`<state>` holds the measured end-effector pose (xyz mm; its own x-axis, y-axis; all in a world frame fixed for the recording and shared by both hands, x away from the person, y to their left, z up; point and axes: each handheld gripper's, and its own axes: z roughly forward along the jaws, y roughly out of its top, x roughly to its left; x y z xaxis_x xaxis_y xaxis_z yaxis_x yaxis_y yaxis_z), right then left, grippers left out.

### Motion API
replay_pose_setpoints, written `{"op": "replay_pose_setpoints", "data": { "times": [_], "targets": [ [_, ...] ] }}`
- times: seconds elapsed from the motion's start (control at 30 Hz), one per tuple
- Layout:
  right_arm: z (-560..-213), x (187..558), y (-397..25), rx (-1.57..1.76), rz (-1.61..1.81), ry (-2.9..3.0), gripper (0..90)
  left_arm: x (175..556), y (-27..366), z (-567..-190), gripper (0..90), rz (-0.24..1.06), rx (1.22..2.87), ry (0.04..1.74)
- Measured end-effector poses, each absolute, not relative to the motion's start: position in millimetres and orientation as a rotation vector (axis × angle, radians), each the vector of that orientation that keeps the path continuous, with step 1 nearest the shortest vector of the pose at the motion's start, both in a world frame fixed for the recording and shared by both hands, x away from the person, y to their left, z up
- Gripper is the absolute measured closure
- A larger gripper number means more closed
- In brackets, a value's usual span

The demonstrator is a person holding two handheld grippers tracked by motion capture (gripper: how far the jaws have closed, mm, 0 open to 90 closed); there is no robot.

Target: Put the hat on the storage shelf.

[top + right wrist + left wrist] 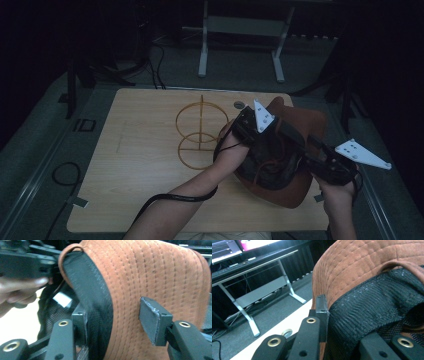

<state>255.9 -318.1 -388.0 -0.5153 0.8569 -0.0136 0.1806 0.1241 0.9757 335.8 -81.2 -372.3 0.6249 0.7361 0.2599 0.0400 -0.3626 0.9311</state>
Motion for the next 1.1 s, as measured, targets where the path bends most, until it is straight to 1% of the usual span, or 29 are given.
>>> {"op": "replay_pose_setpoints", "data": {
  "times": [0.23, 0.3, 0.33, 0.43, 0.57, 0.67, 0.73, 0.83, 0.87, 0.93, 0.97, 1.03, 1.1],
  "targets": [
    [-379.9, 235.6, -339.1, 0.915, 1.418, 1.836, 45.1, 332.6, -76.7, -377.1, 85.9, 0.814, 1.784, 0.623],
    [-378.0, 232.4, -347.2, 0.908, 1.426, 1.826, 48.0, 333.7, -75.9, -380.1, 86.0, 0.812, 1.783, 0.627],
    [-376.6, 231.0, -352.3, 0.917, 1.43, 1.819, 48.0, 335.0, -74.9, -381.6, 85.9, 0.808, 1.779, 0.641],
    [-371.7, 225.6, -368.1, 0.93, 1.441, 1.772, 48.0, 338.1, -71.7, -385.0, 86.0, 0.763, 1.754, 0.635],
    [-373.6, 229.7, -387.5, 0.986, 1.34, 1.725, 50.0, 334.7, -68.5, -384.5, 86.1, 0.75, 1.73, 0.597],
    [-383.9, 240.7, -400.6, 1.054, 1.289, 1.718, 51.0, 331.4, -64.7, -382.4, 86.1, 0.724, 1.692, 0.551],
    [-391.9, 248.0, -405.6, 1.081, 1.272, 1.725, 51.9, 328.4, -61.6, -381.9, 86.0, 0.694, 1.659, 0.492],
    [-400.7, 256.5, -406.4, 1.086, 1.273, 1.754, 52.3, 325.0, -56.0, -382.7, 86.0, 0.646, 1.617, 0.4],
    [-402.5, 259.1, -405.2, 1.085, 1.271, 1.761, 52.3, 323.5, -54.6, -382.7, 86.0, 0.645, 1.614, 0.381],
    [-404.8, 264.4, -401.9, 1.091, 1.281, 1.775, 52.5, 322.3, -49.2, -383.3, 86.0, 0.602, 1.584, 0.344],
    [-405.5, 266.7, -399.2, 1.093, 1.294, 1.781, 52.6, 321.1, -47.8, -383.4, 86.0, 0.611, 1.583, 0.342],
    [-406.3, 270.2, -390.8, 1.067, 1.31, 1.801, 52.7, 320.4, -42.8, -384.1, 86.0, 0.576, 1.558, 0.333],
    [-407.6, 273.7, -379.5, 1.022, 1.375, 1.832, 52.7, 319.4, -37.9, -384.5, 86.0, 0.567, 1.545, 0.331]
  ]
}}
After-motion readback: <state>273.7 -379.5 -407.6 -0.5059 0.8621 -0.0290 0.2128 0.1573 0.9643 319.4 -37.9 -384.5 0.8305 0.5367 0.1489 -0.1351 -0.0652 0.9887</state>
